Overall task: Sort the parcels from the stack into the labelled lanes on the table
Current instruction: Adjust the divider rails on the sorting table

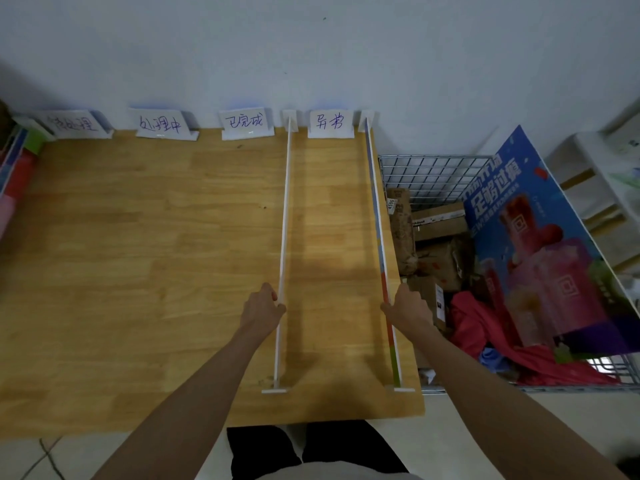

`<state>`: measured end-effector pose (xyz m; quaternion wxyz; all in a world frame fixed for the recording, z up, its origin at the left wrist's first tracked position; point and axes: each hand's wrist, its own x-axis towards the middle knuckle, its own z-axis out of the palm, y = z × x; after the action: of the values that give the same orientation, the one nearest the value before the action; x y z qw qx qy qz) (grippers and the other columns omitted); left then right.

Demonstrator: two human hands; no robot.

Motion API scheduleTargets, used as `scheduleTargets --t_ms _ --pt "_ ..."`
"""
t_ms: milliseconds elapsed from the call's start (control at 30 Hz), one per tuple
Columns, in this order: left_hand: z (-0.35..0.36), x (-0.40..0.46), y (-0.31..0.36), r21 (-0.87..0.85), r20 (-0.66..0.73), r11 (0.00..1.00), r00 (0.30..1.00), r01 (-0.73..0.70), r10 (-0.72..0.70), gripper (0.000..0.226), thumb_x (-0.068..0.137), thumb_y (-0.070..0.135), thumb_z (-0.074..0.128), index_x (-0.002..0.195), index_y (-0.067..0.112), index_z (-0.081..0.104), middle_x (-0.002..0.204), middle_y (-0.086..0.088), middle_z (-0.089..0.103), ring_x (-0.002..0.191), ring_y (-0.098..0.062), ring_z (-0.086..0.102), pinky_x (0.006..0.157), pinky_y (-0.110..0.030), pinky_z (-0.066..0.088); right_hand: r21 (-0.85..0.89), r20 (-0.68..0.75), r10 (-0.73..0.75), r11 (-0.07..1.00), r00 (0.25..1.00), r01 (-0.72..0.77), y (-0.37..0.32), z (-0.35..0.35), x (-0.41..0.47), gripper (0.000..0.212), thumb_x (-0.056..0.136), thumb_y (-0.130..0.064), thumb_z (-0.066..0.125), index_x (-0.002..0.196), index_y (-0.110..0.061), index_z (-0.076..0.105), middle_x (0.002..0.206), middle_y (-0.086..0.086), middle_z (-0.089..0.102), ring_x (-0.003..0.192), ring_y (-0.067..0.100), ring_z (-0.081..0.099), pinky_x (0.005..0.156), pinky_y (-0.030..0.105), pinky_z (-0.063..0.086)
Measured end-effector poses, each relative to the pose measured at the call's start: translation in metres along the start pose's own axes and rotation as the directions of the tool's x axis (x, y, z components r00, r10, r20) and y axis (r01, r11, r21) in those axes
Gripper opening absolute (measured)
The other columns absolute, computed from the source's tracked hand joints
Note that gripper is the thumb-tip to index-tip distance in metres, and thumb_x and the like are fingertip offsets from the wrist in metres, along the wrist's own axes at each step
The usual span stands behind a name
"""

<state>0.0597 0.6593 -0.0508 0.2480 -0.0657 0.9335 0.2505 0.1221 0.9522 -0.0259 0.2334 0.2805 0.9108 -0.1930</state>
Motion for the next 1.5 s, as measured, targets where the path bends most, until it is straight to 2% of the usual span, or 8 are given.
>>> scheduleTargets --t_ms 233,333,500,600,733,900,1167,1500 --pt "-0.014 -0.014 0.005 0.055 -0.001 0.998 1.000 -0.016 0.016 0.026 0.090 0.031 0.066 0.103 0.016 0.049 0.093 -0.010 0.065 0.083 -0.029 0.064 0.071 -0.039 0.054 -0.006 -0.019 -0.019 1.000 1.000 0.019 -0.005 -0.010 -0.014 0.049 0.095 -0.037 0.058 0.129 -0.007 0.042 0.122 0.014 0.056 0.109 0.032 0.059 0.083 0.040 0.053" --pt "-0.028 -0.025 0.002 0.105 -0.026 0.994 0.999 -0.037 0.040 0.029 0.093 0.033 0.061 0.111 0.013 0.051 0.098 -0.010 0.064 0.088 -0.029 0.063 0.071 -0.036 0.050 -0.020 -0.040 -0.047 0.999 0.998 0.046 -0.017 -0.021 -0.020 0.044 0.096 -0.036 0.057 0.128 -0.008 0.041 0.122 0.014 0.055 0.109 0.033 0.058 0.079 0.038 0.049" --pt "-0.071 -0.043 -0.012 0.251 -0.142 0.964 0.982 -0.090 0.129 0.032 0.100 0.035 0.048 0.122 0.013 0.054 0.121 -0.007 0.058 0.111 -0.028 0.057 0.085 -0.040 0.049 -0.046 -0.151 -0.202 0.979 0.968 0.198 -0.061 -0.035 -0.034 0.048 0.096 -0.033 0.054 0.135 -0.011 0.038 0.123 0.012 0.052 0.110 0.031 0.056 0.083 0.043 0.051" --pt "-0.109 -0.054 -0.032 0.396 -0.260 0.912 0.939 -0.109 0.225 0.037 0.102 0.037 0.043 0.127 0.013 0.056 0.128 -0.006 0.054 0.119 -0.028 0.052 0.093 -0.044 0.048 -0.168 -0.257 -0.386 0.921 0.886 0.353 -0.096 -0.037 -0.049 0.047 0.097 -0.033 0.051 0.138 -0.014 0.040 0.132 0.010 0.049 0.121 0.031 0.049 0.095 0.044 0.047" --pt "-0.160 -0.072 -0.069 0.454 -0.397 0.889 0.881 -0.056 0.258 0.044 0.101 0.040 0.040 0.133 0.014 0.055 0.137 -0.006 0.052 0.126 -0.027 0.047 0.102 -0.044 0.041 -0.323 -0.310 -0.601 0.795 0.737 0.513 -0.155 -0.028 -0.073 0.048 0.096 -0.034 0.048 0.140 -0.016 0.042 0.137 0.008 0.049 0.123 0.030 0.049 0.103 0.044 0.040" --pt "-0.208 -0.106 -0.136 0.466 -0.472 0.885 0.851 0.017 0.232 0.048 0.103 0.042 0.035 0.141 0.015 0.048 0.146 -0.005 0.046 0.134 -0.025 0.042 0.109 -0.042 0.036 -0.381 -0.297 -0.695 0.715 0.655 0.586 -0.240 0.003 -0.118 0.052 0.095 -0.035 0.047 0.143 -0.018 0.039 0.144 0.009 0.044 0.131 0.031 0.041 0.112 0.045 0.030" --pt "-0.262 -0.148 -0.258 0.414 -0.519 0.901 0.847 0.128 0.118 0.050 0.104 0.042 0.034 0.145 0.015 0.042 0.147 -0.006 0.045 0.136 -0.026 0.040 0.111 -0.042 0.033 -0.390 -0.237 -0.756 0.650 0.610 0.653 -0.336 0.071 -0.199 0.054 0.101 -0.041 0.038 0.149 -0.018 0.033 0.154 0.011 0.034 0.138 0.032 0.035 0.115 0.047 0.028" --pt "-0.306 -0.159 -0.368 0.375 -0.536 0.916 0.839 0.139 0.092 0.050 0.102 0.044 0.038 0.143 0.016 0.044 0.143 -0.007 0.051 0.134 -0.027 0.044 0.111 -0.045 0.036 -0.403 -0.172 -0.781 0.612 0.600 0.681 -0.424 0.148 -0.256 0.055 0.104 -0.043 0.028 0.153 -0.020 0.027 0.162 0.010 0.023 0.146 0.033 0.025 0.119 0.048 0.022"
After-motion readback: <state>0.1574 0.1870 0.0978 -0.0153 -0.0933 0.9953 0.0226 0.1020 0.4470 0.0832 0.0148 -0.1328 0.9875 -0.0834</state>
